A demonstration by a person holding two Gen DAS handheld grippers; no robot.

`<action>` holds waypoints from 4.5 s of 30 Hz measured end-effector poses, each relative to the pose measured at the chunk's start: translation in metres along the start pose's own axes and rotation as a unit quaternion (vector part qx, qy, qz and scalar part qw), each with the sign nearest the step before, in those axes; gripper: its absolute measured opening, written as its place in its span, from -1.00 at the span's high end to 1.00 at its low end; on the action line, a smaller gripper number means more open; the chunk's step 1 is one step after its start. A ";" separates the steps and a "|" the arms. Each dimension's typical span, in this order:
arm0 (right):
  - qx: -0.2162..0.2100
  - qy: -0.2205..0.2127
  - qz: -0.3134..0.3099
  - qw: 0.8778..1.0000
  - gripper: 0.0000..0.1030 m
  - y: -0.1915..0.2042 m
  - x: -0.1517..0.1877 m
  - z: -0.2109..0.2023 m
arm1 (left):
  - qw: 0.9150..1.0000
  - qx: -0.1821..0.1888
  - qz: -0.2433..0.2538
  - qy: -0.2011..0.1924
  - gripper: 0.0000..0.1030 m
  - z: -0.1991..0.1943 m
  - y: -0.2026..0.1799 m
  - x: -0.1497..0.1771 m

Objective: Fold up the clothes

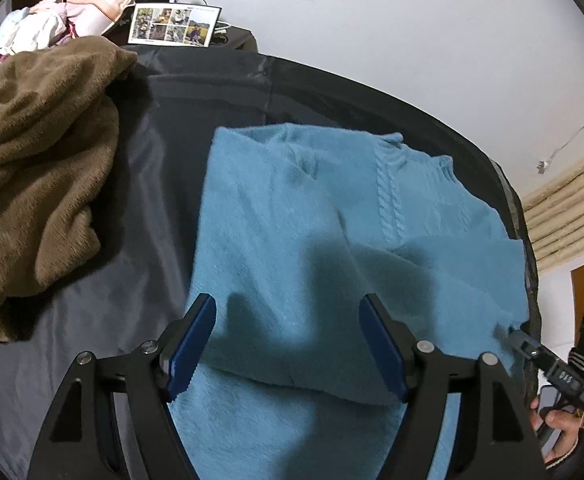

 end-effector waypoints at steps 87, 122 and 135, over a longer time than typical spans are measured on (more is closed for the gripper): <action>0.136 0.044 -0.140 0.980 -0.72 0.022 -0.027 0.063 | 0.993 -0.103 0.042 0.031 -1.00 0.072 0.025 -0.009; 0.085 0.081 -0.211 0.970 -0.99 0.024 0.068 0.049 | 0.985 -0.118 0.112 0.050 -1.00 0.077 -0.090 0.080; 0.047 0.114 -0.306 0.944 -0.99 -0.020 0.168 -0.018 | 0.983 -0.122 0.108 0.085 -1.00 0.049 -0.119 0.160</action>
Point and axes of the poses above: each gripper's, at about its wrist camera, not at the fingertips, and z roughly the way its jaws point, y to its left, x to its underside, the point moved 10 cm from there along z, roughly the way its jaws point, and after that the axes turned 2 degrees about -y, right-handed, at the moved point
